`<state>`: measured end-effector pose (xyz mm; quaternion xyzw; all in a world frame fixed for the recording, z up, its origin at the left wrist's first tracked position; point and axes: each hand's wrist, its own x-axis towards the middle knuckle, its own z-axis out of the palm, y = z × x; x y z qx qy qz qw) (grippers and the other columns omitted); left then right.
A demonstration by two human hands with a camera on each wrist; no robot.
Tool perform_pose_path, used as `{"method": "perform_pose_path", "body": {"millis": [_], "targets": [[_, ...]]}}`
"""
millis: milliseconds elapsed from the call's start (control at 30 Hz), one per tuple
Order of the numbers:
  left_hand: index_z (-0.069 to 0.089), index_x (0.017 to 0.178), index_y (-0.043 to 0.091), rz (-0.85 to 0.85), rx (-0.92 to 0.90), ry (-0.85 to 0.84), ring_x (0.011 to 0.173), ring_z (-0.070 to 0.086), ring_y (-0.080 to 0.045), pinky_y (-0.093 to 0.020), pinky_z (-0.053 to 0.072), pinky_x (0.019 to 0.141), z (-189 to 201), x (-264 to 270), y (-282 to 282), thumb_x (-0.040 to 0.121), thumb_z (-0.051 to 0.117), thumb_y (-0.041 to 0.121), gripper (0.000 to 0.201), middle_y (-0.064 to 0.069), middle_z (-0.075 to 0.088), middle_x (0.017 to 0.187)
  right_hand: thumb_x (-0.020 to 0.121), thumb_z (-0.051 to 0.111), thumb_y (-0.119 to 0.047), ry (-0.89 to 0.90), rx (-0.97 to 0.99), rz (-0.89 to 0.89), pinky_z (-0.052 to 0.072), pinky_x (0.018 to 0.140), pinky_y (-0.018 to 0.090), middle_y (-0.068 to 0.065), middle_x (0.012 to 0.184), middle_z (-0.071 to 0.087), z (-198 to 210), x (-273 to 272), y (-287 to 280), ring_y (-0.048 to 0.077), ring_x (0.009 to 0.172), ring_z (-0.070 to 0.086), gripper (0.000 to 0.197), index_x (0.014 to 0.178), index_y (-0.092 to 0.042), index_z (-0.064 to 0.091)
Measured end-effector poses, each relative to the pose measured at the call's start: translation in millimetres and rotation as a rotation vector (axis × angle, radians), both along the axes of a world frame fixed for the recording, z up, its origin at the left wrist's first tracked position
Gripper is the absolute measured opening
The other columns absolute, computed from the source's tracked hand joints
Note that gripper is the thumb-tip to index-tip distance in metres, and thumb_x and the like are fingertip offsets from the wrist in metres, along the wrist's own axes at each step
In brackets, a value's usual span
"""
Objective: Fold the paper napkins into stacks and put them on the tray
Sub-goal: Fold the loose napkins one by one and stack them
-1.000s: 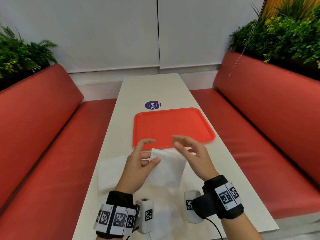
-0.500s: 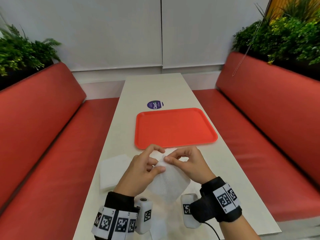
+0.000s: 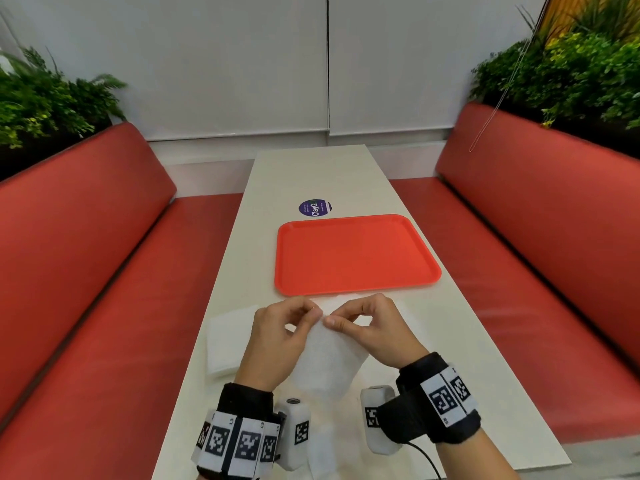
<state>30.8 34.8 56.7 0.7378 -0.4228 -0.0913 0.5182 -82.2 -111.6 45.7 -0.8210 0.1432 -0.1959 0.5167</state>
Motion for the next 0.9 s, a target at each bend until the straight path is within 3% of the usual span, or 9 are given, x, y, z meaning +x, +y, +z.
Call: {"method": "perform_pose_path", "body": {"millis": [67,233,267,367,400,500,733,800,900], "targets": [[0.069,0.075,0.024,0.113,-0.039,-0.023,0.073,0.066,-0.004,-0.02,0.052,0.062,-5.5,3.6,1.6,0.089,0.067,0.011,0.019,0.014,0.069,0.074,0.087,0.072,-0.031,0.014,-0.004,0.008,0.053,0.08,0.025,-0.007,0.082,0.076,0.2,2.5,3.1,0.009,0.079,0.068,0.016,0.086,-0.017,0.079],[0.071,0.081,0.009,0.429,-0.093,0.044,0.068,0.062,0.0,-0.004,0.043,0.061,-8.8,50.7,25.7,0.09,0.063,0.007,0.013,0.002,0.071,0.075,0.088,0.071,-0.025,0.051,-0.041,-0.074,0.054,0.074,0.033,-0.003,0.07,0.074,-3.0,-2.6,-8.7,0.008,0.064,0.066,0.015,0.077,-0.018,0.078],[0.071,0.084,0.007,0.5,-0.074,0.069,0.07,0.062,-0.004,-0.006,0.042,0.062,-13.0,65.6,31.0,0.091,0.063,0.009,0.012,-0.004,0.072,0.078,0.088,0.071,-0.023,0.038,-0.04,-0.111,0.055,0.072,0.032,-0.002,0.068,0.074,-3.8,-5.7,-14.1,0.01,0.062,0.066,0.015,0.077,-0.017,0.078],[0.072,0.09,0.002,0.651,0.021,0.173,0.084,0.065,-0.029,-0.029,0.05,0.078,-37.8,104.4,39.9,0.093,0.061,0.013,0.015,-0.013,0.072,0.083,0.088,0.071,-0.02,-0.008,0.013,-0.208,0.055,0.067,0.027,0.003,0.066,0.073,-4.8,-13.9,-26.9,0.014,0.06,0.065,0.015,0.076,-0.014,0.078],[0.072,0.091,0.001,0.678,0.057,0.193,0.087,0.065,-0.032,-0.031,0.048,0.081,-46.5,113.9,40.6,0.093,0.061,0.013,0.017,-0.015,0.071,0.084,0.088,0.071,-0.02,-0.015,0.032,-0.234,0.055,0.066,0.026,0.004,0.066,0.072,-5.1,-15.4,-29.2,0.014,0.06,0.065,0.015,0.076,-0.013,0.078],[0.071,0.093,-0.001,0.732,0.152,0.224,0.089,0.06,-0.03,-0.029,0.041,0.081,-67.1,133.0,41.5,0.094,0.058,0.013,0.019,-0.019,0.071,0.091,0.089,0.07,-0.02,-0.024,0.056,-0.283,0.055,0.066,0.023,0.004,0.066,0.073,-5.4,-16.9,-31.8,0.014,0.059,0.065,0.016,0.077,-0.014,0.078],[0.066,0.098,-0.002,0.771,0.224,0.218,0.096,0.06,-0.037,-0.035,0.042,0.08,-85.1,139.3,36.4,0.095,0.058,0.018,0.022,-0.023,0.068,0.099,0.089,0.07,-0.022,-0.012,0.038,-0.345,0.054,0.063,0.021,0.002,0.063,0.071,-10.8,-19.8,-34.5,0.015,0.057,0.065,0.017,0.075,-0.015,0.077],[0.062,0.104,-0.001,0.771,0.268,0.168,0.101,0.056,-0.037,-0.038,0.042,0.082,-82.2,133.8,35.7,0.095,0.059,0.02,0.024,-0.024,0.064,0.106,0.088,0.07,-0.024,0.02,-0.001,-0.405,0.053,0.062,0.02,0.001,0.063,0.071,-15.2,-23.0,-40.0,0.013,0.056,0.064,0.017,0.075,-0.016,0.077],[0.056,0.117,0.007,0.808,0.415,-0.058,0.114,0.045,-0.04,-0.05,0.043,0.09,-72.5,109.8,29.8,0.091,0.063,0.021,0.031,-0.021,0.049,0.123,0.087,0.07,-0.028,0.203,-0.129,-0.517,0.051,0.065,0.026,-0.003,0.068,0.071,-32.7,-29.9,-52.5,0.012,0.064,0.064,0.016,0.077,-0.017,0.076]]}}
